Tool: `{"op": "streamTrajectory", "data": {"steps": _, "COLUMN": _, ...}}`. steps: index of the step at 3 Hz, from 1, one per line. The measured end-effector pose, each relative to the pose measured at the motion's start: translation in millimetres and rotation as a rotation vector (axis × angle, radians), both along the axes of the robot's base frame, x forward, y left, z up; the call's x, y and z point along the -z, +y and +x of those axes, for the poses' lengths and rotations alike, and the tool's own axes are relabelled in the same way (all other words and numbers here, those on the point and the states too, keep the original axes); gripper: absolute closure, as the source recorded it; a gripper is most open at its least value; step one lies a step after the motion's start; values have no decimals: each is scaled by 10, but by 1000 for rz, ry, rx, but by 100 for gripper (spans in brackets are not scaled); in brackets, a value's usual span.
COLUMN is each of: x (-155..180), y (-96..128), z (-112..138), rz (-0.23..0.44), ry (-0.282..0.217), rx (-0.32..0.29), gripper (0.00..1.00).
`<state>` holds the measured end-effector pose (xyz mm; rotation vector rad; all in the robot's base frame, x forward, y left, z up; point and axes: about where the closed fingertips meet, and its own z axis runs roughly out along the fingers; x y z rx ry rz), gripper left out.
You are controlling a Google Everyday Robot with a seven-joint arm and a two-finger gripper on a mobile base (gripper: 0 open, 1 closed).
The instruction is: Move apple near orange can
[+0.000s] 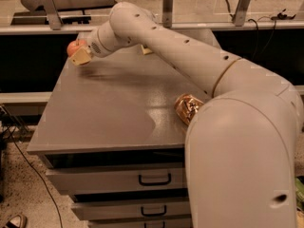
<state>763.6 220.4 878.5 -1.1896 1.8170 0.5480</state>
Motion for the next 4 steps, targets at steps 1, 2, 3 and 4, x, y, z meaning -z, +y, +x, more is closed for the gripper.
{"op": "streamTrajectory", "data": {"steps": 1, "x": -186, "y": -303, "z": -237, "rz": 0, "ry": -27, "rx": -49, "gripper": 100}}
{"op": "streamTrajectory", "data": {"steps": 2, "x": -292, "y": -808, "z": -504, "rz": -27, "ry": -34, "rx": -73, "gripper": 100}}
{"op": "streamTrajectory", "data": {"steps": 3, "x": -286, "y": -1365, "z": -799, "rz": -66, "ry": 16, "rx": -87, "gripper": 100}}
{"op": "streamTrajectory", "data": {"steps": 4, "x": -158, "y": -1774, "z": -1133, "rz": -113, "ry": 99, "rx": -94, "gripper": 100}}
